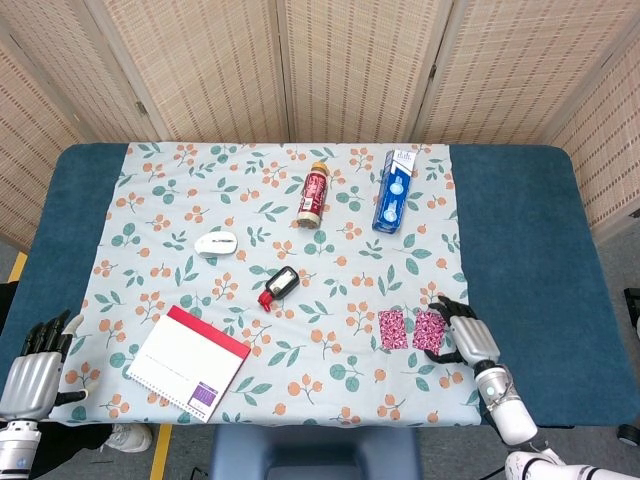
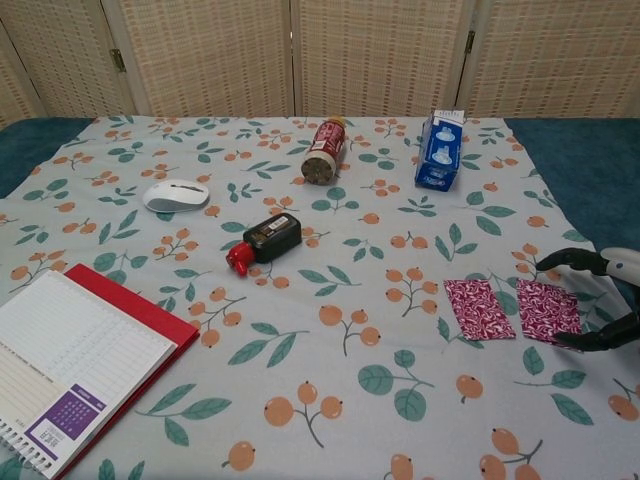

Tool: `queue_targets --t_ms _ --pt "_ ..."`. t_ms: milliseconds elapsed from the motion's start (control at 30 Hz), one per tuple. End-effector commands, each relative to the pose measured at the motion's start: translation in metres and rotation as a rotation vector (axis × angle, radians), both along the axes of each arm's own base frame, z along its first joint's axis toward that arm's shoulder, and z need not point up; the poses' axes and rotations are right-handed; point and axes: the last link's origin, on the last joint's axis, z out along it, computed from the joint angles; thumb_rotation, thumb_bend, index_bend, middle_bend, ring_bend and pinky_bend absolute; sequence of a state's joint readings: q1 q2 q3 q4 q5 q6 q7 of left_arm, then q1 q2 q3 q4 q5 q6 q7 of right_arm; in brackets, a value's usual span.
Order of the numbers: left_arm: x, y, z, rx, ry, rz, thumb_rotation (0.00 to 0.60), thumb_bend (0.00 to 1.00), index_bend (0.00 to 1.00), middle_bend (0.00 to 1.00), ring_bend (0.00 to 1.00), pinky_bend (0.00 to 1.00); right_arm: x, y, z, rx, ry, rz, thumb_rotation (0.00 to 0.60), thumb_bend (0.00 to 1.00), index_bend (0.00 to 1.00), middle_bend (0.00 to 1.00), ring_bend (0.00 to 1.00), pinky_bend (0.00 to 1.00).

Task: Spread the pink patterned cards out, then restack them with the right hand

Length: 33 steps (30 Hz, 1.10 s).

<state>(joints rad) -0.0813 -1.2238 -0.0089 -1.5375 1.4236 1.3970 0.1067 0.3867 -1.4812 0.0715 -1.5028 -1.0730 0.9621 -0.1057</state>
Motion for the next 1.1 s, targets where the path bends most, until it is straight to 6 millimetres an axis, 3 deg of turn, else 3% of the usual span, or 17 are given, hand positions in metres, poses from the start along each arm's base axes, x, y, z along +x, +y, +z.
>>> queue_targets --t_ms 33,200,333,633,1100 --pt "0.0 0.0 0.0 0.001 0.001 0.001 0.6 0.09 0.08 0.0 0.06 0.0 0.001 0.0 0.002 -0.004 0.001 0.004 0.491 0.29 0.13 0.06 0.0 0.0" --pt "0.0 0.0 0.001 0.005 0.001 0.001 0.6 0.09 0.08 0.0 0.06 0.0 0.007 -0.003 0.005 -0.008 -0.002 0.021 0.491 0.29 0.13 0.06 0.0 0.0" --pt "0.001 0.001 0.001 0.005 -0.001 -0.007 0.6 0.09 0.08 0.0 0.06 0.0 0.027 -0.012 0.005 -0.001 0.008 0.087 0.492 0.29 0.13 0.06 0.0 0.0" --pt "-0.002 -0.003 0.003 0.01 0.0 0.007 0.6 0.09 0.08 0.0 0.07 0.0 0.061 -0.023 -0.024 0.078 0.041 0.156 0.493 0.29 0.13 0.06 0.0 0.0" --pt "-0.005 -0.007 0.004 0.011 -0.003 0.017 0.6 0.09 0.08 0.0 0.07 0.0 0.068 -0.021 -0.032 0.119 0.125 0.202 0.491 0.29 0.13 0.04 0.0 0.0"
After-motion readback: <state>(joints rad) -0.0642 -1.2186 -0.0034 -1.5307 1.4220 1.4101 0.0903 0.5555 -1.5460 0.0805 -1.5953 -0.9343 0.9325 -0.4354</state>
